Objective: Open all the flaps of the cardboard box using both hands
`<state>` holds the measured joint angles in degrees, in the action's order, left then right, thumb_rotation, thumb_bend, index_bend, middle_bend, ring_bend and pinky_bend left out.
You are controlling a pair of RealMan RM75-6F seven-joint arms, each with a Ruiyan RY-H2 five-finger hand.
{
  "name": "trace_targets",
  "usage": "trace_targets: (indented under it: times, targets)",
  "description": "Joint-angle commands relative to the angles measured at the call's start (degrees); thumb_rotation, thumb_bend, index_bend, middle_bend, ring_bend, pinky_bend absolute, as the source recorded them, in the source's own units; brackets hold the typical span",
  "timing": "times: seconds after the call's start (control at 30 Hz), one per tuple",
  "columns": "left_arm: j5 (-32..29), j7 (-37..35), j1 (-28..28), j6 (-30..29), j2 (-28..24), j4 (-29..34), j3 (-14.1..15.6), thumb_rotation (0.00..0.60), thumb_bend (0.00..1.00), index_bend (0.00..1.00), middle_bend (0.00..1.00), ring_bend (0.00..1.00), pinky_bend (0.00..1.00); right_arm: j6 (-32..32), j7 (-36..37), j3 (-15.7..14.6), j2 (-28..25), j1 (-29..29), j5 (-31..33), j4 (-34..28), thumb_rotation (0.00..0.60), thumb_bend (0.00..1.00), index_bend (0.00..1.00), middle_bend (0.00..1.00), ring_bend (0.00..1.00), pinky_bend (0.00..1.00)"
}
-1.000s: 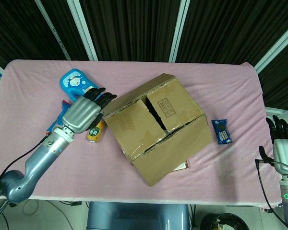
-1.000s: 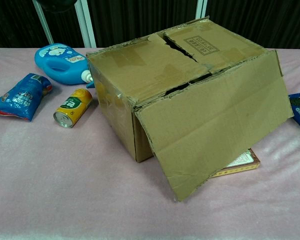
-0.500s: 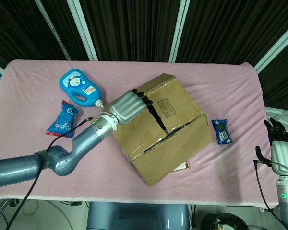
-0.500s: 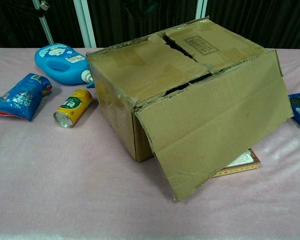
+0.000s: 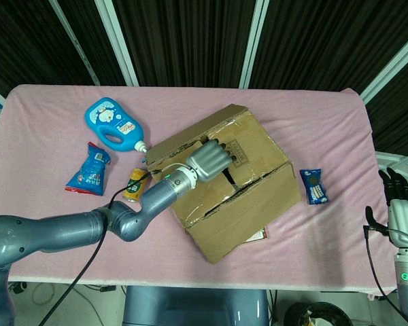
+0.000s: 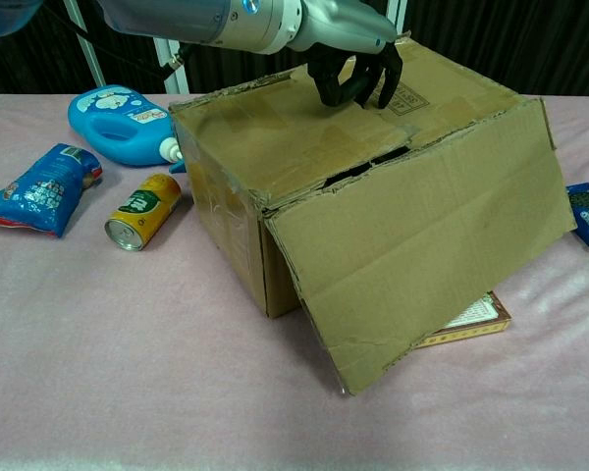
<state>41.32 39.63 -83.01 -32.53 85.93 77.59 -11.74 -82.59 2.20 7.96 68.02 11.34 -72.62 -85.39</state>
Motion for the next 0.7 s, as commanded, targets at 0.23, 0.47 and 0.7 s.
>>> trace_targets:
  times: [0.23,0.47,0.7]
  targets:
    - [-2.5,-0.7,-2.6,-0.1,-0.8,0.0,2.9,0.6,0.93,0.39,0.54,0.39,0.45,0.6,0.3,0.7,0.1,-0.5,-0.1,0.0,0.6,0.5,0.04,0.01,0.0,0.21]
    - [-3.5,-1.8,-3.8,-0.4,-2.9,2.2,4.0,0.6,0.96,0.44,0.61,0.45,0.49,0.9,0.0,1.0,0.2,-0.7,-0.4,-0.3,0.6,0.5,0.05,0.01,0.0,0.21]
    - [-3.6,-2.8,-4.6,-1.1,-5.4,4.8,4.0,0.6,0.96,0.44,0.62,0.46,0.5,1.2,0.0,1.4,0.3,-1.0,-0.4,-0.4,0.6,0.5,0.05,0.01,0.0,0.21]
